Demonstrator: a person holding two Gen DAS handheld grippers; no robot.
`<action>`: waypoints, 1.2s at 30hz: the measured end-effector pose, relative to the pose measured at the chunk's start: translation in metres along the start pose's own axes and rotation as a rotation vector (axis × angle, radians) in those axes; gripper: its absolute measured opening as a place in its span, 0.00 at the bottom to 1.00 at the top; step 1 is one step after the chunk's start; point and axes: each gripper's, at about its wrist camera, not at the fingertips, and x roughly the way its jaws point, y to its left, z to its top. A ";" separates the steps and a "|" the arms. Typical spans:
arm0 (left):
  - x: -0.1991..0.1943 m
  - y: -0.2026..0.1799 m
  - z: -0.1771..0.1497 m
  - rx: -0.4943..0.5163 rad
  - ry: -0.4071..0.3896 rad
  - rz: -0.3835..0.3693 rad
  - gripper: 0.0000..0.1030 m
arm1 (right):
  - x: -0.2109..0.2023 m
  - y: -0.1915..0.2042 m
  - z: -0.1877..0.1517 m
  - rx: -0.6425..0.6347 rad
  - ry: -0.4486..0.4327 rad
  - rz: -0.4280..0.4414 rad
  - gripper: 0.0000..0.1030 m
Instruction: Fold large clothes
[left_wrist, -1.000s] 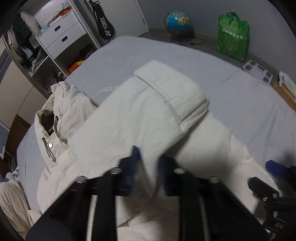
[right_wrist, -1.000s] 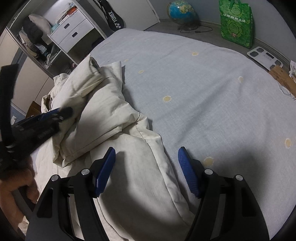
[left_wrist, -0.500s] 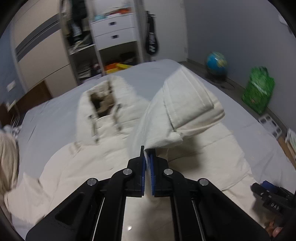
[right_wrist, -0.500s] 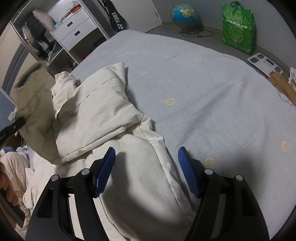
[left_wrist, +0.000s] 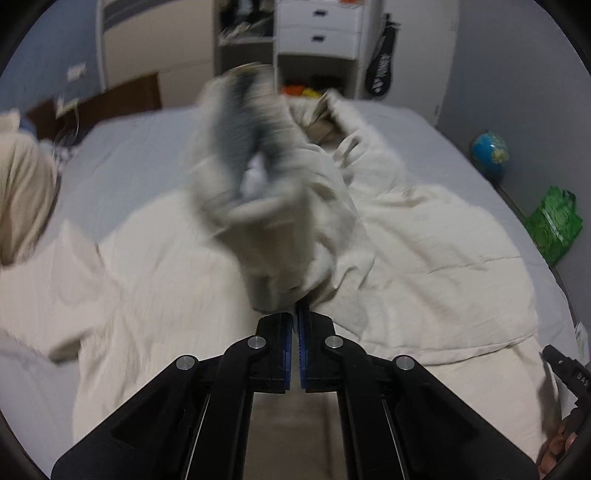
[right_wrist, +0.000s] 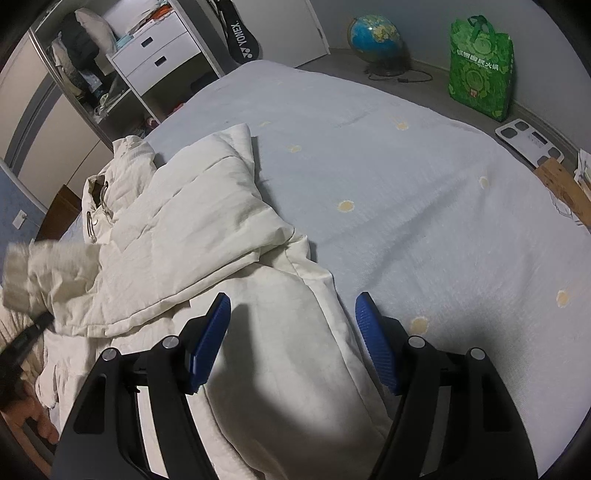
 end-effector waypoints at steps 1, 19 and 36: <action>0.003 0.005 -0.003 -0.017 0.014 -0.003 0.03 | 0.000 0.000 0.000 -0.003 -0.001 -0.001 0.64; 0.009 0.067 -0.056 -0.135 0.142 -0.123 0.59 | -0.003 0.011 -0.002 -0.065 -0.020 -0.025 0.64; -0.062 0.186 -0.060 -0.242 0.023 -0.022 0.90 | -0.026 0.066 -0.024 -0.321 -0.023 0.009 0.64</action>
